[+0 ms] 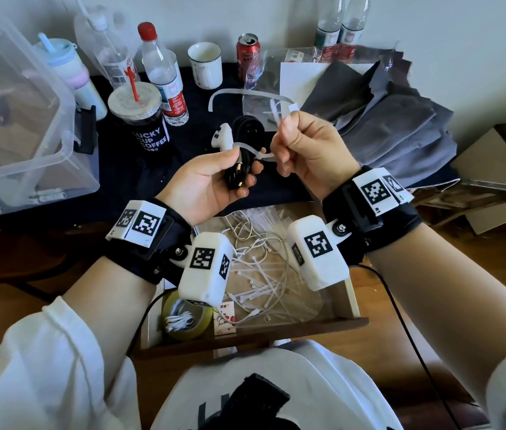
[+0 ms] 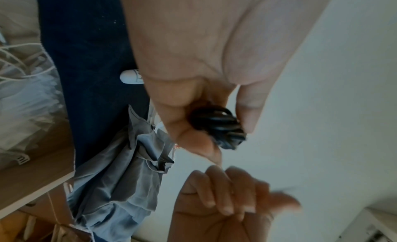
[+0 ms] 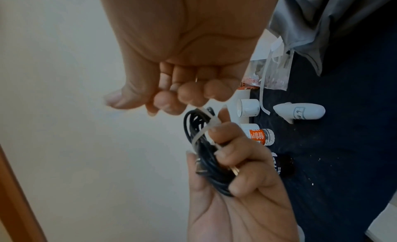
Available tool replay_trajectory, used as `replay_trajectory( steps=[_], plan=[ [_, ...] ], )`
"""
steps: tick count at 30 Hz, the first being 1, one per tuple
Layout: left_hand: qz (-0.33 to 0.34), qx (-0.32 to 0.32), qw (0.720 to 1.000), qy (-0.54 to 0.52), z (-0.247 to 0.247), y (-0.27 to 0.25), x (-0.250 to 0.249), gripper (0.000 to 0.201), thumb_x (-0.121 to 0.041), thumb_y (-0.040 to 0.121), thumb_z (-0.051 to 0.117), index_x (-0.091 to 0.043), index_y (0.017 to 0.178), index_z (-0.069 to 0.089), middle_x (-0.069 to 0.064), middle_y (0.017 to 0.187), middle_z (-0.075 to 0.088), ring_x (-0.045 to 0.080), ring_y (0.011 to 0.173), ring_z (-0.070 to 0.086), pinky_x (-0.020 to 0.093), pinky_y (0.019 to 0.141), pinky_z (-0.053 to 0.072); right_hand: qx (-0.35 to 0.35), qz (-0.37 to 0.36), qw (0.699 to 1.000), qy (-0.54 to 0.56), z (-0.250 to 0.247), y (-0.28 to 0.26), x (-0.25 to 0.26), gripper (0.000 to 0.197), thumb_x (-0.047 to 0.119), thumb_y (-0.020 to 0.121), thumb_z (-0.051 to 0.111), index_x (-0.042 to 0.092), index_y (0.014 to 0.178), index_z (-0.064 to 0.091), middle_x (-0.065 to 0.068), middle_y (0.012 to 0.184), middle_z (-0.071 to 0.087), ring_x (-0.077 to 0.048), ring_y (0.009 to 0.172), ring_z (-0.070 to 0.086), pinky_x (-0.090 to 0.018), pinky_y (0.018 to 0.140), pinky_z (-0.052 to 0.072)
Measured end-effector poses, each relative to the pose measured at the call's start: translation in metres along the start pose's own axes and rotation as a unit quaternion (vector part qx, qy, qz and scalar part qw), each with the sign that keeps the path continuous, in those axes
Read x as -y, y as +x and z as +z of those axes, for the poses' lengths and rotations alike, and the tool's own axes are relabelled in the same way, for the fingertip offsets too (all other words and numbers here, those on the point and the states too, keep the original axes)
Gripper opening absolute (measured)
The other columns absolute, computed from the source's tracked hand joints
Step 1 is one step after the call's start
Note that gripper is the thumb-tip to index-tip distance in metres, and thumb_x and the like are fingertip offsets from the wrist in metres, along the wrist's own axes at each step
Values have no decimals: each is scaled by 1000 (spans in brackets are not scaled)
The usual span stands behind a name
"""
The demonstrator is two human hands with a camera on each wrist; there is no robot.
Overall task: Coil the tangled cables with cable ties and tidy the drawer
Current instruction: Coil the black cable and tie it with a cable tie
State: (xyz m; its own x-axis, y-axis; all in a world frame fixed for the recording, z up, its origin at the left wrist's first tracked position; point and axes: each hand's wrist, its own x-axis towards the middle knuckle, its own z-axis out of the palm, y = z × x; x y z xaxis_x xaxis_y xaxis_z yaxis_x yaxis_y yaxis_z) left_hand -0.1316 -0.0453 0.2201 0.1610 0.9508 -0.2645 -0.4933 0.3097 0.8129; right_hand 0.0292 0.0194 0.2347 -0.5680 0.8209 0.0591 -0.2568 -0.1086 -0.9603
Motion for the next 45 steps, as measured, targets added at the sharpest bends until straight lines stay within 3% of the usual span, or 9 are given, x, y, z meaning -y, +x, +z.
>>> replay_trajectory(
  steps=[5,11,20,24,29,33,37,40,45],
  plan=[
    [13,-50,993,102,4,6,-3,16,-10,94,44,-2,92,58,7,74,60,11,58,52,16,48,39,-42,33,997,-57,-1,2,0,38,8,86,62,15,54,43,2,42,45,-12,35,35,-20,37,29],
    [22,-65,980,189,8,11,-2,15,-3,92,49,-3,95,63,9,74,57,11,54,54,16,46,37,-96,52,991,-83,-7,3,-2,39,-3,80,63,11,54,38,2,38,39,-11,33,29,-16,36,25],
    [13,-81,968,236,9,13,0,19,0,89,53,-12,86,67,8,73,58,8,50,55,15,43,36,-98,43,985,-135,-11,2,-9,40,-11,79,60,10,55,36,9,34,37,-9,30,29,-16,36,25],
    [10,-74,969,237,9,13,-1,19,0,89,53,-12,84,67,8,73,58,8,50,55,15,43,36,-101,42,986,-125,-12,1,-8,40,-11,79,61,10,55,37,7,34,37,-9,30,30,-17,35,26],
    [-1,-77,967,244,8,13,0,16,0,88,55,-9,91,68,-1,62,62,6,51,57,15,43,38,-85,47,983,-156,-13,-1,-11,39,-10,78,63,10,56,38,8,34,42,-9,30,33,-18,34,28],
    [-8,-73,954,291,5,11,3,14,-4,87,59,-12,93,69,2,70,62,4,55,58,15,45,40,-54,85,975,-201,-16,-2,-8,35,-3,76,70,7,56,44,6,37,48,-9,33,37,-20,35,35],
    [-8,-66,942,328,4,12,6,12,-7,86,63,-15,90,70,-2,68,61,3,59,57,14,47,40,-35,113,963,-244,-18,-2,-6,29,8,71,77,6,58,51,-2,46,52,-11,37,42,-22,37,40],
    [-12,-70,937,341,4,13,7,11,-8,85,65,-16,90,70,-5,67,62,1,60,58,14,47,40,-35,121,956,-266,-18,0,-10,30,13,71,78,6,59,52,1,46,54,-10,37,45,-21,38,42],
    [-23,-120,939,320,2,20,9,24,-6,81,70,-13,102,60,3,77,65,9,64,60,17,47,40,-60,117,956,-261,-17,0,-22,24,17,76,74,11,66,54,3,55,61,-5,42,50,-20,44,47]
  ],
)
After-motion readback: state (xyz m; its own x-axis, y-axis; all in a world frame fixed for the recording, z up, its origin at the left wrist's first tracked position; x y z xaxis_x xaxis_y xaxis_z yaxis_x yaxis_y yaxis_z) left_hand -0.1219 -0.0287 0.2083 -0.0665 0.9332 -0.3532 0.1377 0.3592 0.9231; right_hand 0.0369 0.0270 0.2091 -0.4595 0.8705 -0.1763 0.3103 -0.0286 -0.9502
